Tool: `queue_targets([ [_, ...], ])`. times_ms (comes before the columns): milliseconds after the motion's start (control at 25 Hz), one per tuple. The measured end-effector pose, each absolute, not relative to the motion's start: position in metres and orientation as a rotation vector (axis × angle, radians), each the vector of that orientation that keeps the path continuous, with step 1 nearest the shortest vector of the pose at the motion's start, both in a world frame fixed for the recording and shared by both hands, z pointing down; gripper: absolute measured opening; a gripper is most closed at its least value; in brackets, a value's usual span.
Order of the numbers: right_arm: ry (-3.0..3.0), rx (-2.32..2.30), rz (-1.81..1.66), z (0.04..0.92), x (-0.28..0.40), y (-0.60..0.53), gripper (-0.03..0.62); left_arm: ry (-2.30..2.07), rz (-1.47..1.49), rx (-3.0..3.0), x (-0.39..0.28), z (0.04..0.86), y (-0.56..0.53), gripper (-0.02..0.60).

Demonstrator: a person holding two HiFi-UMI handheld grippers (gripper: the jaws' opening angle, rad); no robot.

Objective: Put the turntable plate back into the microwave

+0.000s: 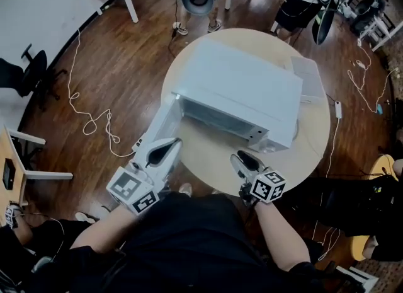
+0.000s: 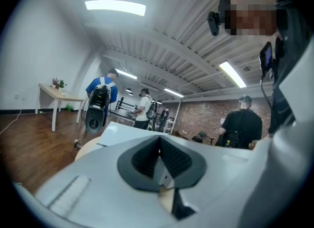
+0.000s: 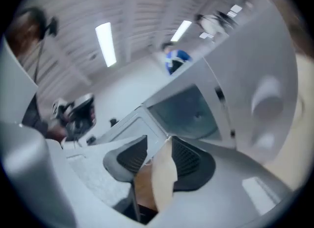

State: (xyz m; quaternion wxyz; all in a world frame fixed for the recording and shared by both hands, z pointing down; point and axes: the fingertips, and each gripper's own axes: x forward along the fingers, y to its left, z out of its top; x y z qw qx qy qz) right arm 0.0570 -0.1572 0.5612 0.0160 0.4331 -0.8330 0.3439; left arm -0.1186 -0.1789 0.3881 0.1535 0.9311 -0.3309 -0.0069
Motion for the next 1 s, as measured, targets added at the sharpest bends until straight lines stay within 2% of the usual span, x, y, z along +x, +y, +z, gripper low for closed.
queue_targets([
  [40, -2.611, 1.308, 0.801, 0.537, 0.065, -0.149, 0.133, -0.926, -0.031, 2.690, -0.107, 0.385, -0.178, 0.003],
  [120, -2.605, 1.326, 0.397, 0.487, 0.081, -0.141, 0.097, -0.892, -0.057, 2.723, -0.086, 0.380, -0.177, 0.003],
  [240, -2.577, 1.544, 0.121, 0.430, 0.114, -0.141, 0.044, -0.894, -0.053, 2.699, -0.057, 0.389, -0.184, 0.003],
  [320, -2.563, 1.725, 0.099, 0.415, 0.140, -0.139, 0.002, -0.903, -0.023, 2.669, -0.040, 0.402, -0.187, 0.003],
  [400, -2.549, 1.850, 0.171, 0.418, 0.163, -0.137, 0.002, -0.907, -0.005, 2.663, -0.026, 0.410, -0.191, 0.003],
  [520, -2.507, 1.792, 0.205, 0.430, 0.181, -0.135, 0.002, -0.918, 0.035, 2.675, -0.017, 0.418, -0.202, 0.003],
  [680, -2.462, 1.750, 0.245, 0.453, 0.190, -0.121, 0.002, -0.965, 0.100, 2.704, -0.022, 0.435, -0.209, 0.003],
  [880, -2.438, 1.977, 0.355, 0.469, 0.189, -0.118, 0.000, -1.045, 0.106, 2.699, -0.037, 0.448, -0.208, 0.003],
  [1000, -2.451, 1.950, 0.281, 0.466, 0.186, -0.122, 0.000, -1.051, 0.115, 2.712, -0.043, 0.448, -0.204, 0.003],
])
